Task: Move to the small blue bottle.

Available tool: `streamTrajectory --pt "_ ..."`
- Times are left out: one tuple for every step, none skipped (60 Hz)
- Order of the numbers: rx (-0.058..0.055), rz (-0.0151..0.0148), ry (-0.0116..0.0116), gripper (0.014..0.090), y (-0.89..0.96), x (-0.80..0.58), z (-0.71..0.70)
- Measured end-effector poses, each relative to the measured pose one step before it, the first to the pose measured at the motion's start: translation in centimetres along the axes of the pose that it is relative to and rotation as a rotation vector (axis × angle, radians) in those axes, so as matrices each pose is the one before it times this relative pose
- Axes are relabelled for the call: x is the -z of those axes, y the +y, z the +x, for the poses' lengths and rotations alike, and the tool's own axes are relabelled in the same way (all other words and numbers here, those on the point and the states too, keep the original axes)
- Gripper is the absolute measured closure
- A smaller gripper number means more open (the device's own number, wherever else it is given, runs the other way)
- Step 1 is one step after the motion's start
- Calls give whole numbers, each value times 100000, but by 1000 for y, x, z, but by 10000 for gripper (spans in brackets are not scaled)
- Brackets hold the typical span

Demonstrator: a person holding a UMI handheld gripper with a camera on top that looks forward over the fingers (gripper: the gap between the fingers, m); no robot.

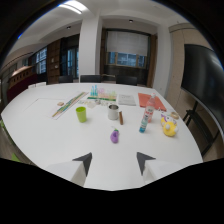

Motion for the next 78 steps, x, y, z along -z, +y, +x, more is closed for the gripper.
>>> streamTrajectory --pt "-41 46 34 193 -10 0 -6" --pt "-61 -8 62 191 -4 13 -3" --pt "-60 -44 41 190 -5 48 -18" --pt "-38 -22 130 193 -6 87 -8" --pt "-40 -11 174 191 -17 94 22" --pt "-31 -127 572 191 714 699 -318" --pt "-22 -143 191 192 16 303 -40" --pt "-24 -96 262 191 71 198 -21" --pt "-49 -100 291 192 95 186 -49" --pt "-81 -124 290 192 117 157 -37" --pt "-100 -238 83 193 -318 -529 341" --pt "-74 -257 354 192 190 162 -25" --pt "-34 -338 334 196 196 138 7" --pt "-34 -420 368 194 208 119 50" --pt "-3 -152 91 193 749 -811 680" --pt "-36 -338 446 193 490 562 -70" --pt "19 -351 255 193 248 101 40" --pt "51 -356 182 193 175 26 88" --pt "98 -286 217 195 144 8 161" --pt "75 -269 291 196 136 7 226" --pt "10 -199 368 193 118 -26 223" --pt "-50 -233 447 193 123 -51 277" --pt "-90 -498 309 194 -388 -408 444" --pt "-29 -144 484 194 80 -129 381" --pt "-81 -460 670 194 -427 -229 -190" --pt "46 352 384 193 889 -54 986" --pt "6 -99 527 193 140 -166 525" --pt "-68 -104 589 196 -20 -235 265" --pt "-51 -146 581 196 20 -223 379" --pt "-75 -150 552 194 7 -227 374" --pt "-60 -176 518 196 2 -249 366" --pt "-11 -151 431 196 -12 -260 352" --pt "-17 -119 351 194 -31 -302 325" --pt "-14 -490 355 194 -603 -627 208" --pt "31 97 83 195 417 -199 1113" --pt "16 -83 380 196 -50 -354 367" --pt "18 -119 383 195 -51 -412 360" --pt "98 -88 355 195 -73 -471 367" --pt "153 -71 268 193 -103 -457 339" --pt "139 2 205 194 -141 -513 350" --pt "47 16 190 194 -158 -548 335" --pt "-98 -130 106 196 -247 -815 494" --pt "-86 -48 0 194 -137 -597 324" --pt "-113 -113 -183 196 -160 -629 270" --pt "-69 -122 -260 193 -206 -672 233" --pt "-94 -104 -297 194 -215 -739 236" --pt "-75 -302 -436 196 -441 -893 467" --pt "-99 -179 -222 194 -212 -753 221" --pt "-112 -192 -250 196 -221 -793 219" --pt "-68 -206 -322 196 -225 -820 220" --pt "2 -164 -324 193 -241 -877 211" --pt "57 -165 -284 194 -251 -896 219" --pt "103 -171 -191 197 -244 -930 264" --pt "224 -191 -218 197 -253 -990 173" --pt "165 -171 -298 195 -232 -939 272" --pt "60 -213 -362 196 -254 -848 191" --pt "-150 -138 -351 195 -312 -1001 168" --pt "-196 -199 -303 195 -223 -867 187" --pt "-320 -295 -234 197 -180 -860 201" --pt "-366 -415 -209 195 -138 -816 182" --pt "-368 -458 -179 197 -112 -795 185" --pt "-368 -323 -179 197 -144 -789 135" --pt "-245 -103 -227 196 -197 -896 112" --pt "-316 -181 -317 198 -148 -673 90" --pt "-233 -266 -412 199 -145 -743 19" --pt "-157 -217 -411 196 -113 -677 37" --pt "-138 -272 -403 196 -76 -614 10" --pt "-65 -263 -391 197 -83 -587 17" --pt "-99 -303 -417 195 -67 -578 -6" --pt "-145 -267 -429 197 -55 -538 -30" --pt "-150 -297 -426 198 -47 -467 -18" --pt "-271 -312 -439 197 -51 -437 -30" --pt "-178 -296 -290 196 -54 -487 -35" --pt "-199 -252 -299 198 -36 -357 -25" --pt "-186 -212 -186 195 -29 -307 21" --pt "-130 -189 -63 197 -10 -307 28" --pt "-111 -237 -14 199 3 -266 25" --pt "-87 -251 -47 198 11 -233 0"
